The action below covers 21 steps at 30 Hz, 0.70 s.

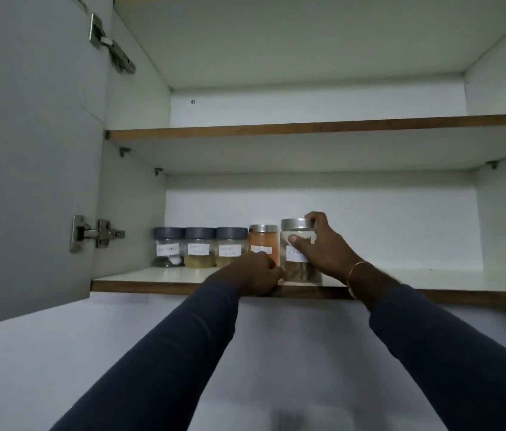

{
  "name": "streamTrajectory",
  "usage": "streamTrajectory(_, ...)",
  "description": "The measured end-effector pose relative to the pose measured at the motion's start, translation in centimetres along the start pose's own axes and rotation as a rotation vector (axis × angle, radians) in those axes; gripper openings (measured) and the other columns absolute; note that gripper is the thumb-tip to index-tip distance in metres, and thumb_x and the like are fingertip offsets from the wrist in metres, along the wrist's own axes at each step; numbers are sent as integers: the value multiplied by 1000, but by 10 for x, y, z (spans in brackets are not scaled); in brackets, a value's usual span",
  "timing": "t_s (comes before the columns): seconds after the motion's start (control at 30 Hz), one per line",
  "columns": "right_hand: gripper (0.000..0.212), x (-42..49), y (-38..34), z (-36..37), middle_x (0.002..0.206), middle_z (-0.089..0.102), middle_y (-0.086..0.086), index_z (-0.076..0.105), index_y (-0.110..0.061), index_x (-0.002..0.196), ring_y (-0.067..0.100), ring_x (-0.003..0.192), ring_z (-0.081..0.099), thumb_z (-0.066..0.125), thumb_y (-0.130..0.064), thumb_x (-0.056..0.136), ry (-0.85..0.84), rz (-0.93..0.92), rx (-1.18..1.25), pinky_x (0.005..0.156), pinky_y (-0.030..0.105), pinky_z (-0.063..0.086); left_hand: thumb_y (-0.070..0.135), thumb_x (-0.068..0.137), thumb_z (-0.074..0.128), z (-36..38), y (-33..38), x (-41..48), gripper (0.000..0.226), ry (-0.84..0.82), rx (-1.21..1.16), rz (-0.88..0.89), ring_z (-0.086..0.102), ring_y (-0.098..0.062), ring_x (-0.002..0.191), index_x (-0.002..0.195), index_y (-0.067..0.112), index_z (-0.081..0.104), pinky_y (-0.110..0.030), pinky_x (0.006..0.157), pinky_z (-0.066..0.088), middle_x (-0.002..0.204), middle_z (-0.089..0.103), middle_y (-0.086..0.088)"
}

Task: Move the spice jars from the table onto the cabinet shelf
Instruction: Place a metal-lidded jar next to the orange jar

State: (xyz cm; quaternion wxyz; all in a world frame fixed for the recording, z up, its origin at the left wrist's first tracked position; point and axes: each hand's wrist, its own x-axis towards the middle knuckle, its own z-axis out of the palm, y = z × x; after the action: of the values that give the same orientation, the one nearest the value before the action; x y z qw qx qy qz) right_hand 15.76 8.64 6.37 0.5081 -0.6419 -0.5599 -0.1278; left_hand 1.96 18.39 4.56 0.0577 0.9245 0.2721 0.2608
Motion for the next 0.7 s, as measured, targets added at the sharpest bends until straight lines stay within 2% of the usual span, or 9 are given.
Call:
streamTrajectory(0.07, 44, 15, 8, 6, 114, 59, 9, 37, -18, 124, 17, 87, 58, 63, -32, 91, -29, 40, -49, 65, 20, 44, 39, 92, 46, -2, 2, 14, 33, -55, 24, -34, 60, -27, 103, 98, 14, 67, -38, 89, 48, 114, 66, -11)
streamTrajectory(0.13, 47, 30, 15, 10, 122, 54, 15, 36, -19, 129, 27, 101, 59, 61, -32, 92, -73, 125, -61, 80, 31, 52, 39, 91, 48, -3, 2, 24, 36, -86, 17, -80, 58, -25, 108, 110, 14, 66, -40, 96, 47, 118, 63, -8)
streamTrajectory(0.2, 51, 45, 20, 14, 130, 48, 19, 33, -18, 134, 35, 111, 57, 58, -34, 94, -115, 212, -135, 93, 44, 52, 34, 90, 52, 0, -2, 32, 30, -90, -20, -91, 58, -23, 108, 106, 16, 68, -38, 95, 47, 114, 63, -5)
streamTrajectory(0.3, 53, 64, 24, 23, 134, 44, 21, 29, -16, 139, 38, 116, 54, 54, -35, 96, -141, 272, -274, 99, 48, 48, 31, 88, 57, 9, -10, 41, 20, -78, -49, -58, 57, -22, 106, 100, 17, 65, -35, 93, 47, 111, 63, -5)
streamTrajectory(0.43, 54, 85, 31, 37, 133, 51, 21, 28, -12, 140, 36, 117, 55, 54, -33, 97, -175, 305, -379, 94, 41, 46, 32, 91, 53, 19, -14, 48, 31, -113, -41, -70, 54, -23, 110, 118, 19, 60, -32, 91, 43, 122, 59, -5)
streamTrajectory(0.63, 56, 107, 41, 49, 126, 58, 18, 25, -11, 142, 29, 102, 58, 53, -30, 98, -201, 320, -455, 79, 35, 43, 31, 92, 50, 24, -17, 55, 34, -121, -40, -87, 53, -23, 111, 120, 14, 59, -31, 87, 39, 123, 59, -8)
streamTrajectory(0.7, 58, 110, 44, 50, 127, 57, 19, 24, -10, 143, 30, 105, 58, 53, -30, 98, -201, 323, -476, 80, 35, 42, 31, 94, 48, 24, -17, 55, 35, -123, -36, -63, 53, -24, 113, 121, 12, 58, -32, 90, 39, 124, 59, -10)
